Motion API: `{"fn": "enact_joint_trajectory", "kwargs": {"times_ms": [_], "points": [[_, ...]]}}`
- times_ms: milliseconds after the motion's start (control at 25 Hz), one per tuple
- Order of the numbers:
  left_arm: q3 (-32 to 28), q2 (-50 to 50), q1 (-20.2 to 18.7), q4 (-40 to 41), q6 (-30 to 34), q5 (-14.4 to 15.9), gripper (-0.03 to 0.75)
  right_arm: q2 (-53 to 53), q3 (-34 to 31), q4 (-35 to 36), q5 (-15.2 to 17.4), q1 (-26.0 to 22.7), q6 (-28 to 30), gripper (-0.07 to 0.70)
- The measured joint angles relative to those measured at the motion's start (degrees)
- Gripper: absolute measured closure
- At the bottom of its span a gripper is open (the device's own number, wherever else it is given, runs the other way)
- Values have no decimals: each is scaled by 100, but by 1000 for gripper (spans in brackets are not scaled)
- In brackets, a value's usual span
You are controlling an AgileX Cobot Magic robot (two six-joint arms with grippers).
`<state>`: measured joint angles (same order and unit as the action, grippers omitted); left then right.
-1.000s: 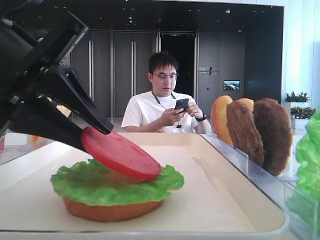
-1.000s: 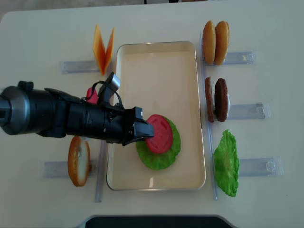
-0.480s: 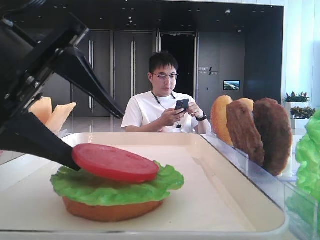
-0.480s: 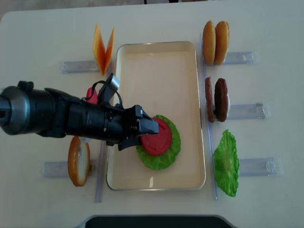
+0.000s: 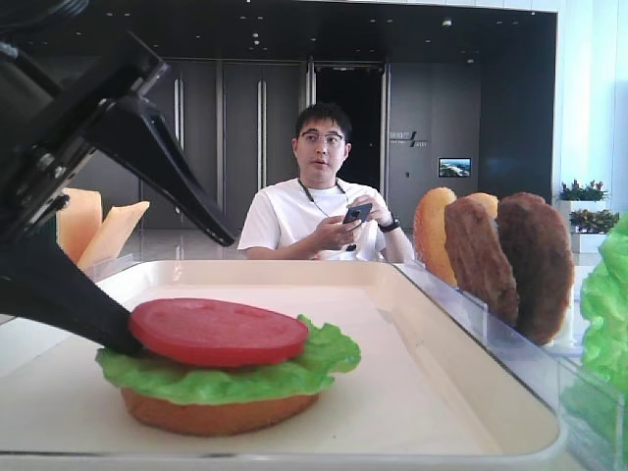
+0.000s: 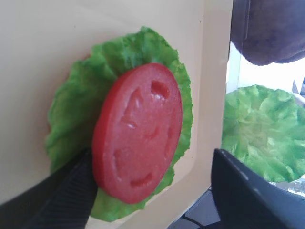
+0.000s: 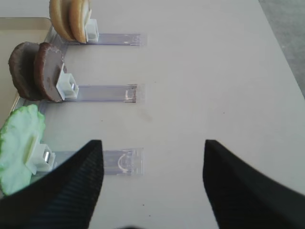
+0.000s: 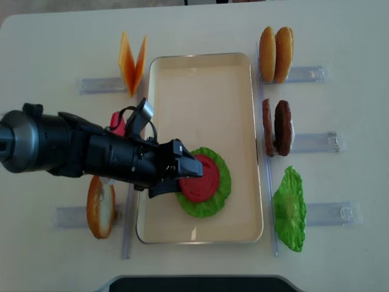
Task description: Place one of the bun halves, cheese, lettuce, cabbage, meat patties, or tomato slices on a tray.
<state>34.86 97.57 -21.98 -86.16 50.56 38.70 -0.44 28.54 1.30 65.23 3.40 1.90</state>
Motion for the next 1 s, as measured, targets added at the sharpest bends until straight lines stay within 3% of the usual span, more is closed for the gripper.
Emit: {"fn": "enact_joint_trajectory", "kwargs": {"times_ms": [280,680,1000], "points": [[5,-309,0,736,-359,-51,150,0,0,0,0,0,0,170],[-1,-1339,0,2106,-1727,-366,150,0,0,0,0,0,0,170],[132,-2009,0,2322,-1981,-544,150,0,0,0,0,0,0,170]]}}
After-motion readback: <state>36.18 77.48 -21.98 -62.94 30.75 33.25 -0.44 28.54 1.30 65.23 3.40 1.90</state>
